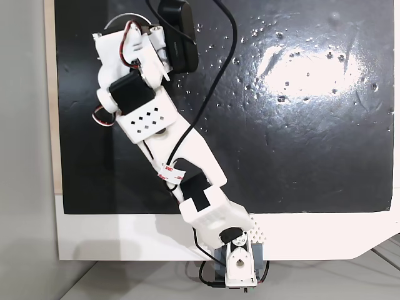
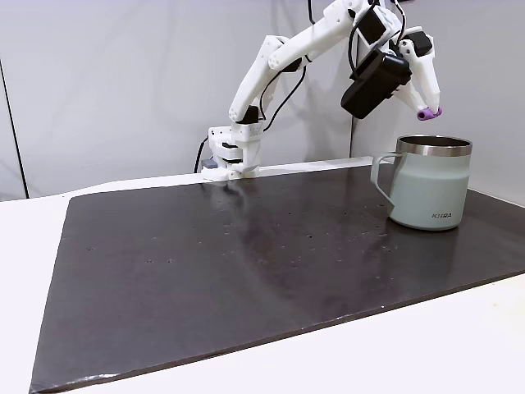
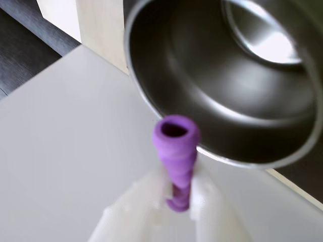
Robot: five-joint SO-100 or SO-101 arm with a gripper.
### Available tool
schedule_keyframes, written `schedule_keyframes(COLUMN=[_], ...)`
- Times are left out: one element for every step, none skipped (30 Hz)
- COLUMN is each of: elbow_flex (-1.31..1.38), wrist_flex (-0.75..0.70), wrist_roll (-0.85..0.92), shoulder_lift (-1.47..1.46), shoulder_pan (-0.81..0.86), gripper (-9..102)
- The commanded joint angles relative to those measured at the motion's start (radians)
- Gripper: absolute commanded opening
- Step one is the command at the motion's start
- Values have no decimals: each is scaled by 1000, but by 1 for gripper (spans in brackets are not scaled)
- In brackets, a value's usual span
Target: Grasp a pengrip and put it in the cup.
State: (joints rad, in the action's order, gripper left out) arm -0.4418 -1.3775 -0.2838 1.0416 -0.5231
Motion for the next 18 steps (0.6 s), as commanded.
schedule_keyframes(elbow_flex=[75,75,77,80,81,81,81,81,81,81,81,81,81,80,80,80,80,80], wrist_flex=[2,2,2,-2,-2,-3,-5,-6,-8,-11,-12,-15,-18,-20,-21,-21,-21,-21], wrist_roll=[15,21,29,34,34,34,34,34,34,34,34,35,35,35,35,35,35,35], shoulder_lift=[21,23,23,23,26,28,29,32,34,35,35,35,35,35,35,35,35,35], shoulder_pan=[3,5,8,11,14,17,18,21,23,25,25,26,28,28,29,31,32,34], gripper=[13,18,22,24,26,26,26,26,27,28,29,29,29,29,29,29,28,28])
